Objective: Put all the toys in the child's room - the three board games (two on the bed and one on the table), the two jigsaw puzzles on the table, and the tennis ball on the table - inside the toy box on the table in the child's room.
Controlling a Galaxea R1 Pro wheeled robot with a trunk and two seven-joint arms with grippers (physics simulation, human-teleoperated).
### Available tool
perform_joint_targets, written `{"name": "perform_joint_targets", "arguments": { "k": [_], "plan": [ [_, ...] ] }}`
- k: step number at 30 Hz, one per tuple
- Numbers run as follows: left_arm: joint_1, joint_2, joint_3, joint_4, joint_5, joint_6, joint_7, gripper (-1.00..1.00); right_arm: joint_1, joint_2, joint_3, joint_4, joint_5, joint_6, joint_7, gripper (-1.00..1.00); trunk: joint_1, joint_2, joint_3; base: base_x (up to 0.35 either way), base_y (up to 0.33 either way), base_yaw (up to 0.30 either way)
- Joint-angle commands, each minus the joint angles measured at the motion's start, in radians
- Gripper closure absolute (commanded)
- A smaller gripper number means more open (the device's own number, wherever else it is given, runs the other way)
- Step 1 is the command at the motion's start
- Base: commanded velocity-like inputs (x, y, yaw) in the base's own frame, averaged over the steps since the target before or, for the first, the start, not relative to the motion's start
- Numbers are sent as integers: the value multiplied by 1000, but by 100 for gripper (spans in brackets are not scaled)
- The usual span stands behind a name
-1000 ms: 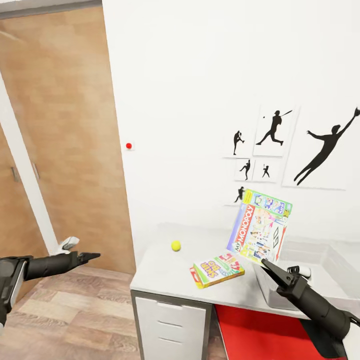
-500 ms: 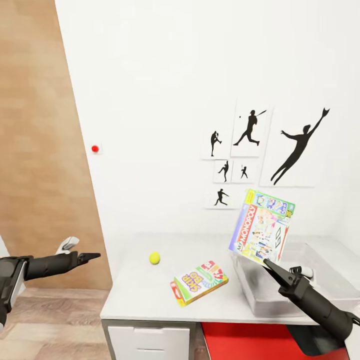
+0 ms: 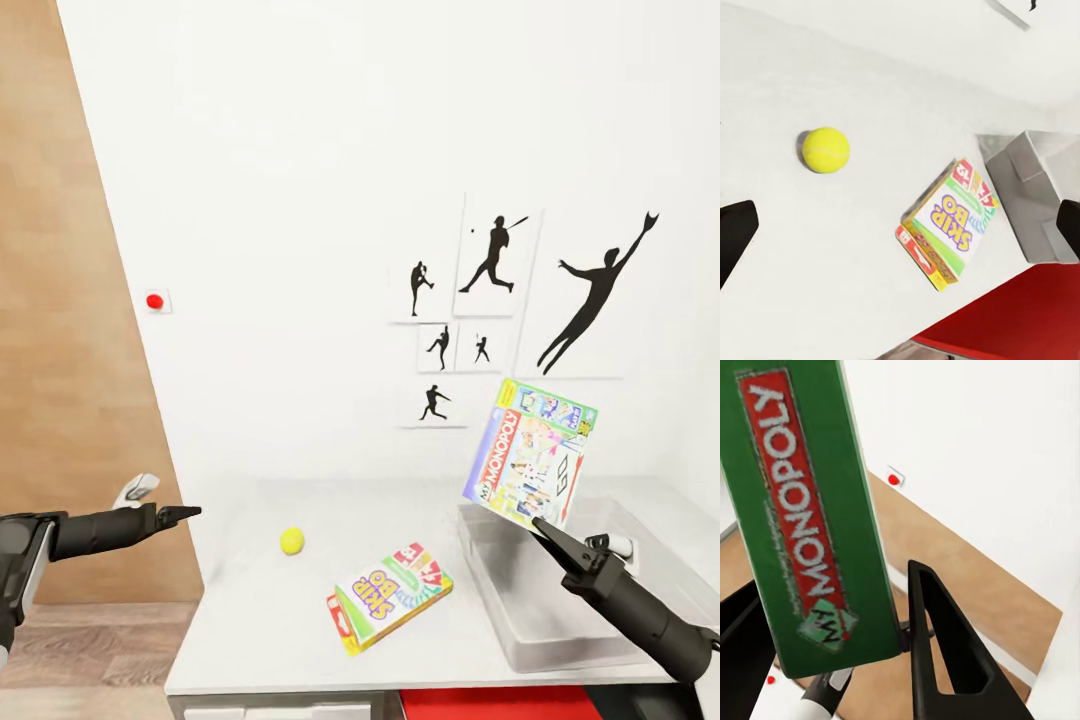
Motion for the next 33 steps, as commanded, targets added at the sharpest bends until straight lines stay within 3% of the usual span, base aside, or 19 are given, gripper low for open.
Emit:
{"name": "perform_joint_targets", "arguments": {
  "k": [1,14,27,33],
  "plan": [
    [-1,-1,2,0,-10,8,-10,-100,0,0,-1,1,-1,5,3,100,0,-1,-2,50,5,-1],
    [-1,1,2,0,-10,8,-10,-100,0,-3,-3,2,-2,6,3,100,0,-1,-23,119,-2,-11],
    [-1,1,3,0,-10,8,-10,-100,0,-3,-4,3,-4,5,4,100,0,-1,-28,114,-13,-231],
    [-1,1,3,-1,-10,8,-10,-100,0,-2,-4,3,-2,5,5,100,0,-1,-28,191,-2,-59]
  ]
}}
